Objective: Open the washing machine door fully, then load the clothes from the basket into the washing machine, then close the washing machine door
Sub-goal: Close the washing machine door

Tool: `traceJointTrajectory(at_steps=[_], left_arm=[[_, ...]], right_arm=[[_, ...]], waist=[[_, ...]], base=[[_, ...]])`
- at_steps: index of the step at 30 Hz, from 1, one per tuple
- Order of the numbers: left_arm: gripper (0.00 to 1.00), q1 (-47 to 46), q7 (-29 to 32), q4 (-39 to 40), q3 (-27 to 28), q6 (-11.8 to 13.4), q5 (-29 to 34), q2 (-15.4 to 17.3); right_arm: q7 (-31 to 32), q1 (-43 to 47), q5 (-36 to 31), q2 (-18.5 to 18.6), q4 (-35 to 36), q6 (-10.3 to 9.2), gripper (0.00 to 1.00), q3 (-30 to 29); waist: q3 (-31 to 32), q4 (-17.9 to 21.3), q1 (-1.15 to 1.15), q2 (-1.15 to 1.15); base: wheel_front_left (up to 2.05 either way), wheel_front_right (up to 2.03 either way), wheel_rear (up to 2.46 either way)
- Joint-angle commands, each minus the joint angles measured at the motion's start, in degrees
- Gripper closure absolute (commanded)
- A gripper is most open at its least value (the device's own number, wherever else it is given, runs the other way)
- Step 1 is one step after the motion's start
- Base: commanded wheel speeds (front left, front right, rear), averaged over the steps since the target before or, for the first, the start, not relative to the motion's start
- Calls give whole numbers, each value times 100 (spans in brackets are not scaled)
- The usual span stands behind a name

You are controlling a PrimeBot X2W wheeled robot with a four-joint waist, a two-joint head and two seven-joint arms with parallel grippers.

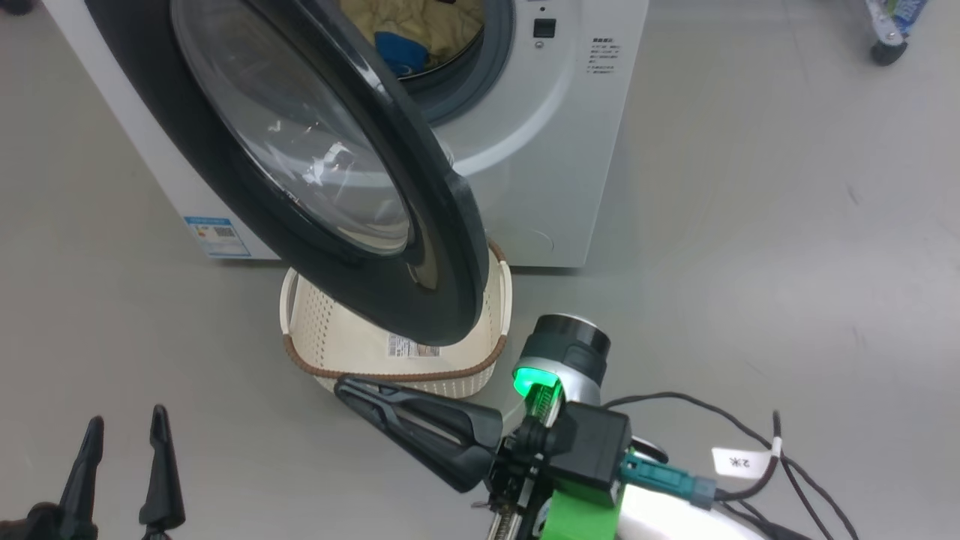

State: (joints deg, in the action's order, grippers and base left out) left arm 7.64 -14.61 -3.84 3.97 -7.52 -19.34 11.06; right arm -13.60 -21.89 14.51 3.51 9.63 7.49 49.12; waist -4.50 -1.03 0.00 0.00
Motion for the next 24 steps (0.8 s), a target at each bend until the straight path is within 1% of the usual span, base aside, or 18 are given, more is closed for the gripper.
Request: traceJointTrajectory(at_steps=[1, 6, 11, 19, 24], left_arm=[[0, -320, -39, 172, 187, 4, -41, 68], [0, -553, -39, 162, 83, 4, -197, 100], [0, -790, -39, 172, -13, 4, -326, 153], [0, -1071, -39, 149, -141, 4, -461, 227], [0, -1129, -39, 128, -187, 4, -530, 288]], right_arm=[[33, -157, 54, -63, 107, 0, 100, 36], [-11, -196, 92, -63, -499, 0, 100, 158], [-64, -320, 59, -63, -952, 0, 100, 49], [-119, -428, -76, -63, -1317, 0, 100, -253], [-134, -383, -208, -63, -1391, 0, 100, -626]], waist=[[-172, -155, 0, 0], [-613, -409, 0, 0], [-1038, -603, 0, 0], [-1369, -731, 0, 0], [-1449, -730, 0, 0]], base=[[0, 0, 0], [0, 0, 0], [0, 0, 0], [0, 0, 0], [0, 0, 0]])
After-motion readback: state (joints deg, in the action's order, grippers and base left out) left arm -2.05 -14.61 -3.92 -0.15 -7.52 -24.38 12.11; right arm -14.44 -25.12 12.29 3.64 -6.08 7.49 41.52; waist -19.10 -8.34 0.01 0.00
